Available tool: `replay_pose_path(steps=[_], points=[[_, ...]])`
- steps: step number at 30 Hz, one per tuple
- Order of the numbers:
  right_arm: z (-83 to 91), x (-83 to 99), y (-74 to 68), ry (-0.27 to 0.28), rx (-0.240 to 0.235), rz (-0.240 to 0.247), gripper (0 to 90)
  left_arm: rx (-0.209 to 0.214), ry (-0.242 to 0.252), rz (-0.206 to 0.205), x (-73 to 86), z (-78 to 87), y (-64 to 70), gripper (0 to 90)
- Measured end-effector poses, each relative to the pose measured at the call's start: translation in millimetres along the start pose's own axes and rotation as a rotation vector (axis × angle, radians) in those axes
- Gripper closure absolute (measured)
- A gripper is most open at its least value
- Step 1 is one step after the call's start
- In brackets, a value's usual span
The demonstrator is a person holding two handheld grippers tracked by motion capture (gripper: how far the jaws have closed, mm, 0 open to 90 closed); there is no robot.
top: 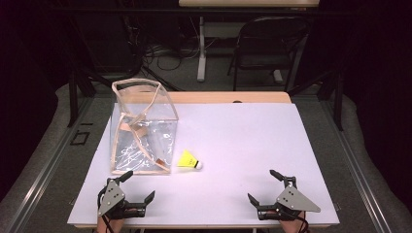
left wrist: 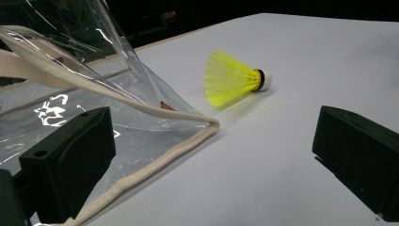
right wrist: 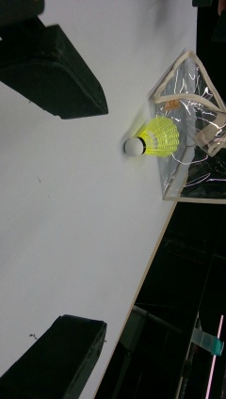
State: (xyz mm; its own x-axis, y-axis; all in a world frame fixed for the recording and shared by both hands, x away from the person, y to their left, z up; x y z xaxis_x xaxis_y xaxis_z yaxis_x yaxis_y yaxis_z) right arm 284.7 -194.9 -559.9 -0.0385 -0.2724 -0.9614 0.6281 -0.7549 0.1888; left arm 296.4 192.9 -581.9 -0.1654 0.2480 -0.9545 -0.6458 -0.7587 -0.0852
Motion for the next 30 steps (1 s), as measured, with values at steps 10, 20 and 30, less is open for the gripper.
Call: replay_pose_path(steps=[10,20,30], points=[[-1.5,1.6,0.9,-0.007,-0.010,-0.007,0.1,0.015,-0.024,0.019,0.2,-4.2,0.2,0.1],[-3.3,0.9,-2.4,-0.019,-0.015,-0.003,0.2,0.051,-0.054,0.056,-2.8,-11.2,0.4,0.1],[-3.3,1.2,-3.1,-0.020,-0.021,-0.001,0.3,0.055,-0.083,0.032,-10.5,-20.5,4.3,0.1]])
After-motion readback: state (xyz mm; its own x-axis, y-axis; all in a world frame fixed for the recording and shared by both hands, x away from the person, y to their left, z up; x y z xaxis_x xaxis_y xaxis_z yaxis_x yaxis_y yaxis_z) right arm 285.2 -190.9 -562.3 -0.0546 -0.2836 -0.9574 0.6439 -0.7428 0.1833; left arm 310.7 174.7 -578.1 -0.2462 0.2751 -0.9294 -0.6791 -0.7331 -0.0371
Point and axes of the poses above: each handheld gripper's, and its own axes: z roughly backward along the jaws, x roughly out of its underside, y roughly to its right, the point moved 8 cm from there along -z, roughly forward along the jaws
